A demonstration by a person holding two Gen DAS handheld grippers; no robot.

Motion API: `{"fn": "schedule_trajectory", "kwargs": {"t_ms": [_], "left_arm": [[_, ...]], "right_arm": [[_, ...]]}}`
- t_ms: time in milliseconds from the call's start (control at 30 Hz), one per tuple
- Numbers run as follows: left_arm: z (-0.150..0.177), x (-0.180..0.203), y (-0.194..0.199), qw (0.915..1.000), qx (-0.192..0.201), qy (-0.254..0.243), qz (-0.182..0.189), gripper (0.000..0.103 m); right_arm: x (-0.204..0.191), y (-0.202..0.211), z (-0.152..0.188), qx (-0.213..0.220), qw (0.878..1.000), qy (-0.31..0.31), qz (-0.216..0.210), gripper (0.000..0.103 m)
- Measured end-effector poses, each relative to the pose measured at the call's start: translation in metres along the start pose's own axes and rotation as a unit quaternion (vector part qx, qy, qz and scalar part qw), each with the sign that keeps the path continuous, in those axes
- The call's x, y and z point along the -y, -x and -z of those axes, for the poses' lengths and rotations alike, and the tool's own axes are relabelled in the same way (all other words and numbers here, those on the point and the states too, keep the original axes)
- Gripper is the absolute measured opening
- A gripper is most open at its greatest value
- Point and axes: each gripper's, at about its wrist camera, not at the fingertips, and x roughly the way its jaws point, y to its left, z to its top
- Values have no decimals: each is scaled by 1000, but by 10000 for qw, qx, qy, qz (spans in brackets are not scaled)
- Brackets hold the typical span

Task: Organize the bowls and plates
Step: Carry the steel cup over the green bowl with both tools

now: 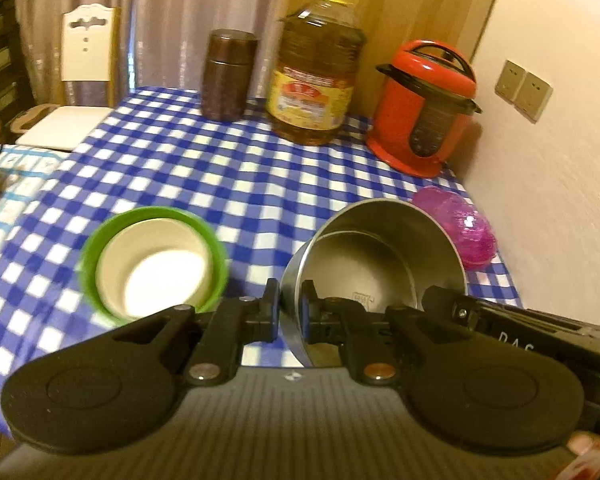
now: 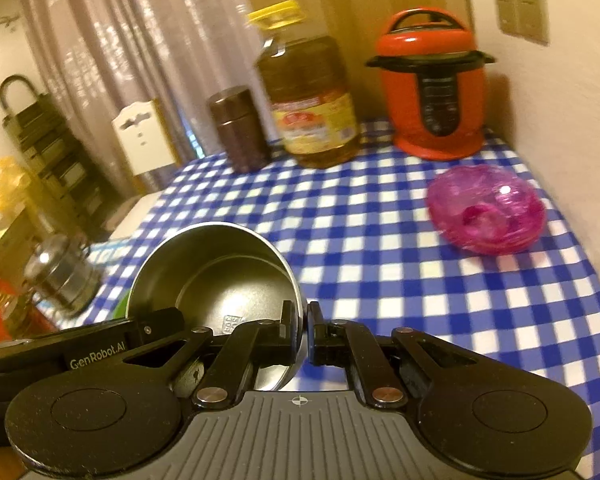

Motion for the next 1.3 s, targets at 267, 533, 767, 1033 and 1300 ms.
{"fn": "schedule_trajectory", "kwargs": {"t_ms": [267,533,767,1033,1300], "left_arm": [[18,-47,25,9991,6,290,-320,9],[23,-77,36,9977,-13,466,-501,9],[14,-92,34,9969,14,569,-537,9],[-9,-117,18,9958,17,736,-552,9],[-29,-137,-13,9954,-114,797,-511,9]], "right_arm": [[-49,-10,17,-190,9985,368,-358,5],[-74,-26,26,-372,9964,521,-560,5],[-85,-37,22,-454,9950,611,-641,5],[-107,-62,0,-494,9930,772,-741,5],[-115,-97,-16,-673,9919,790,-733,6]]}}
